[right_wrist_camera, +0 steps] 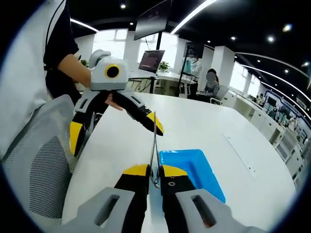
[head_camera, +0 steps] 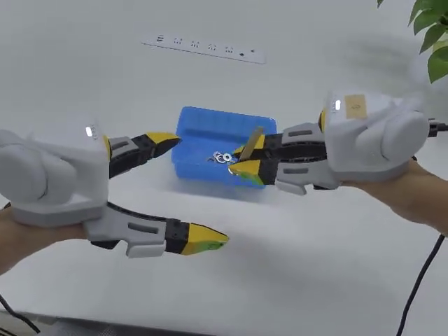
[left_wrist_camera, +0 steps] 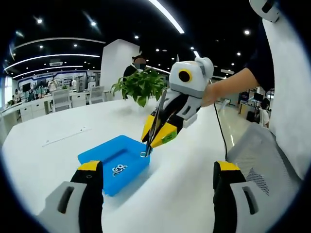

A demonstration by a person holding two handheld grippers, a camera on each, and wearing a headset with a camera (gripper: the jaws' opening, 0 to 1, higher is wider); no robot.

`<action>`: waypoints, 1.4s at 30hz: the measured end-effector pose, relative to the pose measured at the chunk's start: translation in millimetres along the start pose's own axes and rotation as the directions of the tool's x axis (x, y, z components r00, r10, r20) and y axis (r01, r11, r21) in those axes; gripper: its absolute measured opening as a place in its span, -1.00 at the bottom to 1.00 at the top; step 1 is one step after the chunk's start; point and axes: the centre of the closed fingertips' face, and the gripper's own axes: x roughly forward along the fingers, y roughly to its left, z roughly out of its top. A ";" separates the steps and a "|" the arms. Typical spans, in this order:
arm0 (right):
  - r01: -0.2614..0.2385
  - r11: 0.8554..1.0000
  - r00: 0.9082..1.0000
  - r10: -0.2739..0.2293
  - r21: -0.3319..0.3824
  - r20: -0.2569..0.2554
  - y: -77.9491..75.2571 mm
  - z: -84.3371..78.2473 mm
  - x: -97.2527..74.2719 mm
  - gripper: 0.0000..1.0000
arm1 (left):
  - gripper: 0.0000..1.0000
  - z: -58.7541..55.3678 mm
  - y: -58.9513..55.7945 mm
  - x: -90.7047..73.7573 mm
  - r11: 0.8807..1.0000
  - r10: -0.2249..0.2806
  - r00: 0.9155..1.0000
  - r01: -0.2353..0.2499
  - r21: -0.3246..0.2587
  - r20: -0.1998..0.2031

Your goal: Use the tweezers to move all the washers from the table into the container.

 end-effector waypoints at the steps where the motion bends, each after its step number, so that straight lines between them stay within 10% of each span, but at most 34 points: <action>1: 0.011 1.000 1.000 -0.011 0.009 0.007 -6.2 1.0 0.4 -0.81 | 0.99 -1.2 1.7 -0.1 1.000 0.007 1.000 -0.007 0.005 -0.004; 17: 0.044 0.997 0.999 -0.044 0.058 -0.004 -52.3 -29.6 40.0 -0.81 | 0.99 -8.8 14.4 -8.4 0.999 0.036 0.999 -0.036 -0.038 -0.002; 42: 0.002 0.994 0.997 0.006 0.110 -0.075 -47.9 -66.3 61.7 -0.79 | 0.99 -12.6 9.1 -7.0 0.996 0.043 0.999 -0.045 -0.076 -0.029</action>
